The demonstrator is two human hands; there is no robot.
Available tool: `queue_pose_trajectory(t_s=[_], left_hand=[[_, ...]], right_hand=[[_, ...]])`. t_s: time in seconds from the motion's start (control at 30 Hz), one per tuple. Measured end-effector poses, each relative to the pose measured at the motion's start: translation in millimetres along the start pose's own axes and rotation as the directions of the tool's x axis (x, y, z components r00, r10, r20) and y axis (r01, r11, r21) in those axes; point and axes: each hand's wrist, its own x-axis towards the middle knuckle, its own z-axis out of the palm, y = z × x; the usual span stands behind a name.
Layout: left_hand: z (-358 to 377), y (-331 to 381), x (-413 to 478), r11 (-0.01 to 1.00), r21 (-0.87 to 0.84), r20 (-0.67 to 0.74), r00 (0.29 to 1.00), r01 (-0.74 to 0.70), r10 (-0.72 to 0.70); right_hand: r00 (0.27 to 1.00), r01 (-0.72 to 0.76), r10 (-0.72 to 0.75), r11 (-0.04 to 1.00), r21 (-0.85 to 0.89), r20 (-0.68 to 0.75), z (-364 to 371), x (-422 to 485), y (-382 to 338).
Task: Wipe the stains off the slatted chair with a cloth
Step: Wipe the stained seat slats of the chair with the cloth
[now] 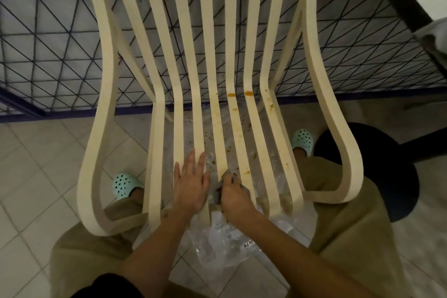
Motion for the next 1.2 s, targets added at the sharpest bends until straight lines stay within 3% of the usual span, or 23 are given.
queue_pose_trajectory(t_s=[0.53,0.97,1.07,1.2], left_hand=[[3,-5,-1,1.000,-0.023,-0.028,1.000,0.001,-0.002],[-1,-2,-6,0.995,-0.094,-0.048,0.999,-0.020,0.016],[0,-1,-6,0.994,-0.107,-0.055,0.998,-0.021,0.015],[1,-1,-3,0.995,-0.098,-0.053,0.999,-0.008,0.002]], right_hand=[[0.999,0.008,-0.012,0.997,-0.080,-0.048,-4,-4,-8],[0.989,0.000,0.025,0.986,-0.167,0.149,-5,-31,-8],[0.981,-0.072,0.094,0.989,-0.130,0.171,-4,-21,-10],[0.989,-0.114,0.111,0.993,0.031,0.093,-8,-6,-11]])
